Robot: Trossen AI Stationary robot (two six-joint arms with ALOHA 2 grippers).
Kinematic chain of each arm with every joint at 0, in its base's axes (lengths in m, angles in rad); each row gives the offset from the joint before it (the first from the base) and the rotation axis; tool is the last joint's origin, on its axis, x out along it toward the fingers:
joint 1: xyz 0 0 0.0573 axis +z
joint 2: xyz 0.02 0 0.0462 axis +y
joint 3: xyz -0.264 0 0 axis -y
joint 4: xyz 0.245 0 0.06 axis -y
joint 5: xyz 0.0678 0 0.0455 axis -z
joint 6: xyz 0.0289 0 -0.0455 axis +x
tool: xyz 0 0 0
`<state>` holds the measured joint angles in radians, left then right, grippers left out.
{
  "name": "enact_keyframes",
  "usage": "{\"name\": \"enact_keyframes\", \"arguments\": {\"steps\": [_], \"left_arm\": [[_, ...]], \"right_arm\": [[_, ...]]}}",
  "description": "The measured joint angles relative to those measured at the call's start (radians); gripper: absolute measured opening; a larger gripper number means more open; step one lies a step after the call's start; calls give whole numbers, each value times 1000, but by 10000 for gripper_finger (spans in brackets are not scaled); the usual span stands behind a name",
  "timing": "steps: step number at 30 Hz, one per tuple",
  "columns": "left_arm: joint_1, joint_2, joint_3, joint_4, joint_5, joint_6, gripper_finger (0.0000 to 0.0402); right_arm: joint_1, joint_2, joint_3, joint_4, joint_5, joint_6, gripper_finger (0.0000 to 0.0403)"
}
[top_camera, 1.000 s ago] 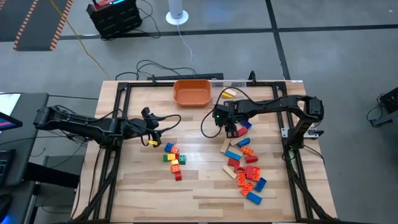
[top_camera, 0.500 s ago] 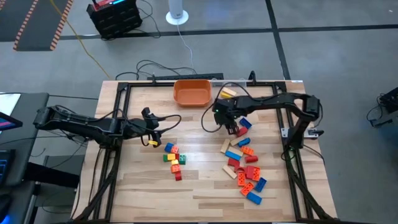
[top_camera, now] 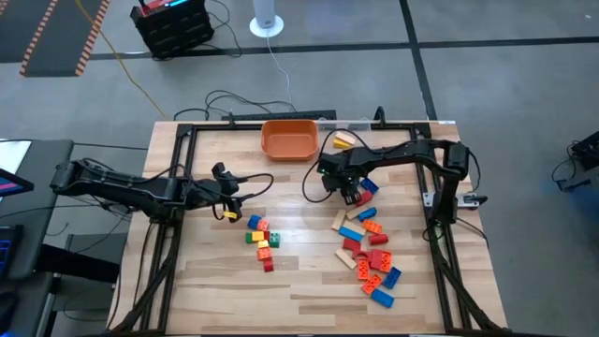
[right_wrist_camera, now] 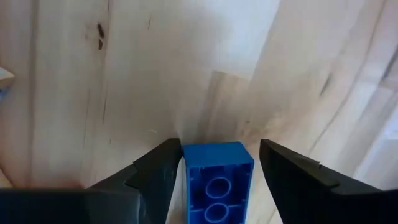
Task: Sort blocks by size
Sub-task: Put the middle right blue game piece into the transparent bin
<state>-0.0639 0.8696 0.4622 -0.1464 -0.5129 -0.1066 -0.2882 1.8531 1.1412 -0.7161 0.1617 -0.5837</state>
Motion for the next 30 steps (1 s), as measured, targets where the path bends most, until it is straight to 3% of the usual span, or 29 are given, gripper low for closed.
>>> {"name": "enact_keyframes", "arguments": {"steps": [13, 21, 23, 27, 30], "left_arm": [[0, 0, 0, 1, 0, -2, 224], [0, 0, 0, 1, -1, -3, 224], [0, 0, 0, 1, -1, -3, 224], [0, 0, 0, 1, -1, -3, 224], [0, 0, 0, 1, -1, -3, 224]], "right_arm": [[-3, -1, -1, -50, 1, 33, 245], [-2, -3, 3, -45, 1, 26, 155], [-2, -3, 22, -71, 0, 30, 155], [-19, -69, 73, -60, -5, 34, 155], [-49, -158, 87, 44, -19, 34, 155]]}}
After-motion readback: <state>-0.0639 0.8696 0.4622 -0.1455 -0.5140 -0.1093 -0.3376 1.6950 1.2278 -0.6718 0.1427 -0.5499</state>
